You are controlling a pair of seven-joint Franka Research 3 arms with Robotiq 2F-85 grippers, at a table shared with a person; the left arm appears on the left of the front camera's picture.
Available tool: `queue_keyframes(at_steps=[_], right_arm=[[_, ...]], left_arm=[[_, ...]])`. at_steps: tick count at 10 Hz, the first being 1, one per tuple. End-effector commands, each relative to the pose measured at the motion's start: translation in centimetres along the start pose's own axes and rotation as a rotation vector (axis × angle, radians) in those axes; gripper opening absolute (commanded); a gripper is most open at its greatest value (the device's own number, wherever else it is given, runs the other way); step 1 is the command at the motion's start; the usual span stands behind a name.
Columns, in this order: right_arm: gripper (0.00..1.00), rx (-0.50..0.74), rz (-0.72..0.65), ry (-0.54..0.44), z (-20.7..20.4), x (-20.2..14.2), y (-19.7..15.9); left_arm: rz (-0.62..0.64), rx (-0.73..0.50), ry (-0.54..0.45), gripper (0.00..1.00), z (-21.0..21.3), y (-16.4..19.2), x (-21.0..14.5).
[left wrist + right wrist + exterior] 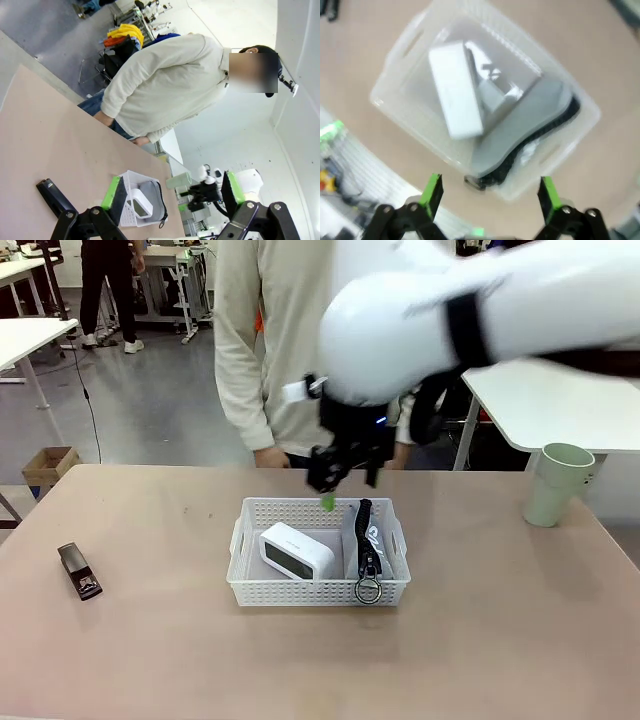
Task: Efficiently arrange items inside the basket to fit them all.
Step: Pick up the Digital clock and place it inside the Organizing basket.
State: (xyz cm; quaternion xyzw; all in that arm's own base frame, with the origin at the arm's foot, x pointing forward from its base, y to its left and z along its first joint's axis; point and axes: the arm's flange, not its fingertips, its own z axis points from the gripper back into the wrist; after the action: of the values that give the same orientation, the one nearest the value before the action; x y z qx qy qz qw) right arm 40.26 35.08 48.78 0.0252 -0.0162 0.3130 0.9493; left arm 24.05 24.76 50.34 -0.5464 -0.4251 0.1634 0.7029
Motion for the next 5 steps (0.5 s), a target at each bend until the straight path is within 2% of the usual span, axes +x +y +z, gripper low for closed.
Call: queue_keyframes(at_steps=[1,3,5], right_arm=[[1.00,0.177,-0.066,0.002,2.5,-7.3,-5.9],[1.00,0.416,-0.098,-0.103,2.8,-14.6,-12.2],[1.00,0.673,-0.199,-0.274,0.2,-22.9,-18.9]], left_arm=[[-0.019,-0.021,-0.010,1.00,-0.1,-0.1,0.1],[-0.019,-0.021,-0.010,1.00,-0.1,-0.1,0.1],[-0.019,-0.021,-0.010,1.00,-0.1,-0.1,0.1]])
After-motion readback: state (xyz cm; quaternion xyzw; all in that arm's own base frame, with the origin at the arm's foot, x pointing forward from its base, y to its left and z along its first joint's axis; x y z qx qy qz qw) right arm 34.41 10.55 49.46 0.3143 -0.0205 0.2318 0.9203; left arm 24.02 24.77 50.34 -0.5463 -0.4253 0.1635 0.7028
